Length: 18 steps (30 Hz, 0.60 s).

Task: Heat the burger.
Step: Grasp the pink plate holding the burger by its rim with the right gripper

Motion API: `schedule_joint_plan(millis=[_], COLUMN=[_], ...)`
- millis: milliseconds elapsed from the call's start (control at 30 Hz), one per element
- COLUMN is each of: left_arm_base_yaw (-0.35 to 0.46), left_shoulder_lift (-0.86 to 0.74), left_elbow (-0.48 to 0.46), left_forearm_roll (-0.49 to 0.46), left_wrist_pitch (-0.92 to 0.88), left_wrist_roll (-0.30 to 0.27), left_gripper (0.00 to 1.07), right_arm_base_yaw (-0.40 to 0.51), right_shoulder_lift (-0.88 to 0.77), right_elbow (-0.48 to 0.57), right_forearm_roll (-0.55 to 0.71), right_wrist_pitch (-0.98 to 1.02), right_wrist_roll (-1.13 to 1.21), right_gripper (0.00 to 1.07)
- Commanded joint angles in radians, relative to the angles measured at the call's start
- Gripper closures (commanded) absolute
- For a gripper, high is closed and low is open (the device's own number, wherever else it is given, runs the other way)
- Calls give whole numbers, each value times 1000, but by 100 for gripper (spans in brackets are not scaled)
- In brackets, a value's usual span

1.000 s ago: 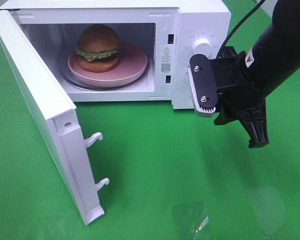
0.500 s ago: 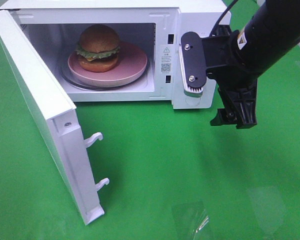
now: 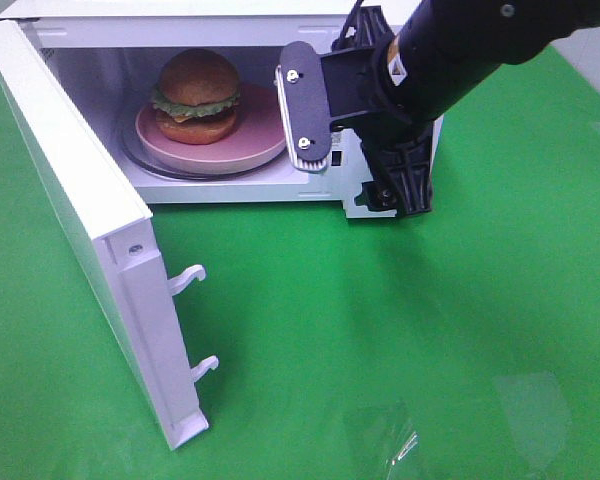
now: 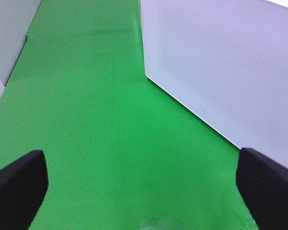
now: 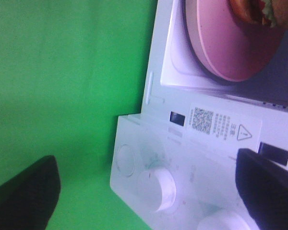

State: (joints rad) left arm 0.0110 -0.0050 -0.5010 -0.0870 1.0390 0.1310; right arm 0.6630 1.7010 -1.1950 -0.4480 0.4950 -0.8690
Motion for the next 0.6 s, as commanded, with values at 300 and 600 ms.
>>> schedule_joint_plan(millis=[300, 600], left_arm_base_yaw=[1, 1], left_shoulder_lift=[-24, -24], left_elbow=[3, 3], left_forearm_roll=[2, 2], left_wrist_pitch=[0, 0], left_wrist_roll=[1, 1], left_gripper=[7, 7], right_arm_base_yaw=[41, 49], right_shoulder_lift=[138, 226], right_elbow=[-107, -217], right_forearm_roll=[-2, -3], right_wrist_pitch=[-66, -118], right_wrist_roll=[22, 54], right_gripper=[13, 14])
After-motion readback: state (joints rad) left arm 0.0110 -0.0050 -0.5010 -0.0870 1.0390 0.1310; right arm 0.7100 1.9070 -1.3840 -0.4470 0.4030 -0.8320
